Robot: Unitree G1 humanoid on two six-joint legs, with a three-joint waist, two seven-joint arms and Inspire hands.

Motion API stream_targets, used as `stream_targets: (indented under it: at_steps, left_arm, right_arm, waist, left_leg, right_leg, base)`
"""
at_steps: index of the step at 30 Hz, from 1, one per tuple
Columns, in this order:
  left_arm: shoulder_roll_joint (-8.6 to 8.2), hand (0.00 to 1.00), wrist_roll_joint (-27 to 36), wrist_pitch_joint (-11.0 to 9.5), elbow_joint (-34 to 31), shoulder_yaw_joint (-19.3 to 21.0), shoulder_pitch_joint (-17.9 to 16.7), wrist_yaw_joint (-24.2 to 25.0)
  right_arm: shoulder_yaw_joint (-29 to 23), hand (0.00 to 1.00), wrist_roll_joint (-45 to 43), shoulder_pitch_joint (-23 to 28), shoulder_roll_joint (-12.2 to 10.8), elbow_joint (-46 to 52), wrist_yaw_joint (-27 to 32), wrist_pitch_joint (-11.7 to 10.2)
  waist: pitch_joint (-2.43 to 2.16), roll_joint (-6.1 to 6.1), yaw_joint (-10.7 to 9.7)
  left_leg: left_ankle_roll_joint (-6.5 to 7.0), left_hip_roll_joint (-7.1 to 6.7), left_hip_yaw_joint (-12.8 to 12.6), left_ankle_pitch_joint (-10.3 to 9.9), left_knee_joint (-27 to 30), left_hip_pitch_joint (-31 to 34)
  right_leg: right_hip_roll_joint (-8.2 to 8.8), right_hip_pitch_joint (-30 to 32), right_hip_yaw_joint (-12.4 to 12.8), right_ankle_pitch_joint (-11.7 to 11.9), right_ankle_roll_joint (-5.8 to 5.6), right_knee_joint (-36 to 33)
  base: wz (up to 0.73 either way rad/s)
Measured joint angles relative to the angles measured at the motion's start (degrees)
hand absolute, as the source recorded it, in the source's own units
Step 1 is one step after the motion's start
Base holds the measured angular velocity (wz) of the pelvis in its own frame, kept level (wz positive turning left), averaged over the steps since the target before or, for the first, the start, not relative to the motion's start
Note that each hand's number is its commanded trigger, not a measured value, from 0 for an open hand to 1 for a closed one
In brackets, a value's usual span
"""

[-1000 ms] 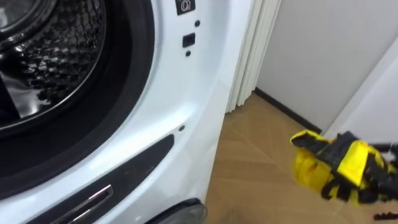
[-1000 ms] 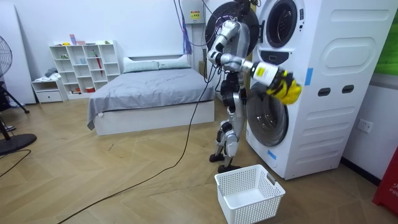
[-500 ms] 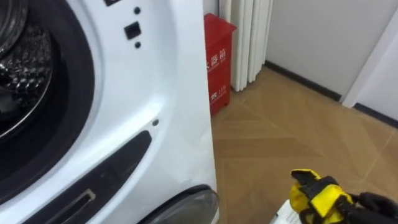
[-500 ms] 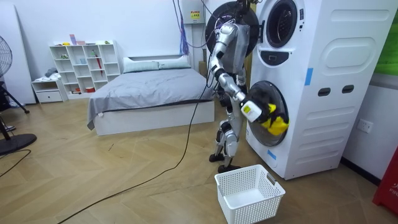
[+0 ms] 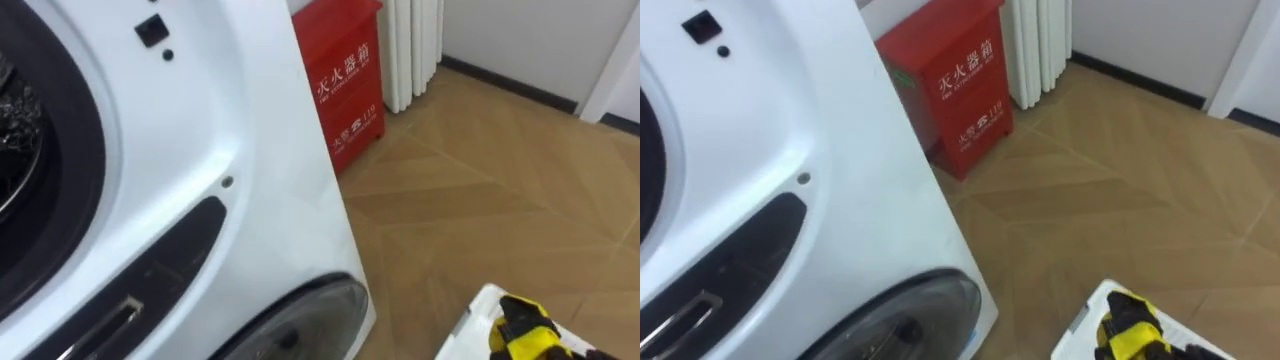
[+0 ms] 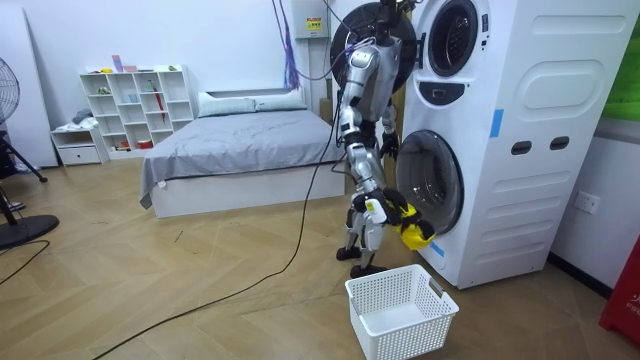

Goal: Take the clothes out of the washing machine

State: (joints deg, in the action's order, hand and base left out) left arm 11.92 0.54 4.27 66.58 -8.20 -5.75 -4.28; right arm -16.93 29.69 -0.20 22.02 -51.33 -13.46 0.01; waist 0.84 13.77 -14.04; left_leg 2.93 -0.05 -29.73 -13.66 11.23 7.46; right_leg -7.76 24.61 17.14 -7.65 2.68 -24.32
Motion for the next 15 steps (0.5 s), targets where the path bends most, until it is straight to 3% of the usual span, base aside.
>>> stream_targets:
  at_steps: [7,8,9,15]
  left_arm:
    - [-0.16,0.00,0.1,0.0,0.0,-1.1,0.7,0.2]
    - [-0.18,0.00,0.1,0.0,0.0,-1.1,0.7,0.2]
    - [-0.28,0.00,0.1,0.0,0.0,-1.2,0.7,0.2]
    - [-0.56,0.00,0.1,0.0,0.0,-1.3,0.8,0.1]
  right_arm:
    - [0.0,1.00,0.1,0.0,0.2,-0.5,1.9,0.0]
    - [0.0,0.59,0.1,-0.2,0.3,-0.5,2.1,0.0]
    - [0.0,0.00,0.1,-0.4,0.4,-0.5,2.3,0.0]
    - [0.0,0.00,0.2,-1.0,0.4,-0.5,2.7,-0.7]
  waist:
    - [-0.08,0.30,-0.1]
    - [-0.08,0.31,-0.1]
    - [-0.14,0.51,-0.2]
    - [-0.18,0.79,-0.2]
  left_leg:
    - [0.40,-0.95,0.0,0.2,-0.4,0.3]
    - [0.42,-1.14,0.0,0.2,-0.5,0.5]
    - [0.43,-1.25,0.0,0.2,-0.6,0.6]
    - [0.49,-1.57,0.1,0.3,-0.8,0.9]
  right_leg:
    - [0.66,1.5,0.0,-0.9,-0.44,-1.9]
    - [0.77,1.7,0.0,-1.1,-0.47,-2.5]
    - [0.81,1.9,0.1,-1.2,-0.50,-2.7]
    - [0.90,2.6,0.1,-1.5,-0.44,-3.6]
  base:
    - [0.00]
    - [0.00]
    - [0.00]
    - [0.00]
